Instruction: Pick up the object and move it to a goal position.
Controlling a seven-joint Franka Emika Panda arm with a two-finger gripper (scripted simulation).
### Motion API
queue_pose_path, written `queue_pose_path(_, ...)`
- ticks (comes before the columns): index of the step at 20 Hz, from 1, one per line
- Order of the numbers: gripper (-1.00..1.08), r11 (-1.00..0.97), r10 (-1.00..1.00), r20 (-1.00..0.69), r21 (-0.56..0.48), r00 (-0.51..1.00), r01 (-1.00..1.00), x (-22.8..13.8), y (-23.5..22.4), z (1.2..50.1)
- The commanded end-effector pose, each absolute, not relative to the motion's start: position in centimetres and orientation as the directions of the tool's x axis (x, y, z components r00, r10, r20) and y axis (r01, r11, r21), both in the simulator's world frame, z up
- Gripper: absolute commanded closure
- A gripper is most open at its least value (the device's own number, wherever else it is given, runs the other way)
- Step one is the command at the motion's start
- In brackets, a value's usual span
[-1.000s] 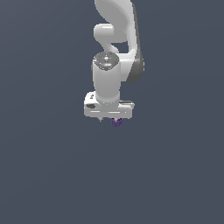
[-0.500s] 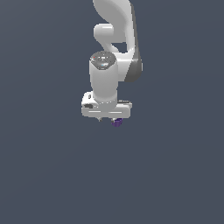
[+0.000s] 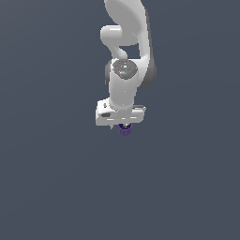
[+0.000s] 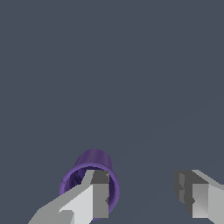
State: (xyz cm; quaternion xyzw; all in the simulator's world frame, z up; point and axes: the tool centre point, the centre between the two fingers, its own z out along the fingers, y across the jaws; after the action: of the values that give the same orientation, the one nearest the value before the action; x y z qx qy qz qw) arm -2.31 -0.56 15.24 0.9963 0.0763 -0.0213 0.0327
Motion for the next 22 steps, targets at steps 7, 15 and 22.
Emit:
queue_pose_path(7, -0.20, -0.849, 0.493, -0.167, 0.120, 0.854, 0.514, -7.1, 2.5, 12.4)
queue_pose_path(15, -0.20, -0.657, 0.702, -0.265, 0.118, 0.661, 0.745, -10.8, 4.5, 10.5)
queue_pose_path(22, -0.20, -0.569, 0.763, -0.300, 0.107, 0.572, 0.815, -12.3, 5.1, 9.8)
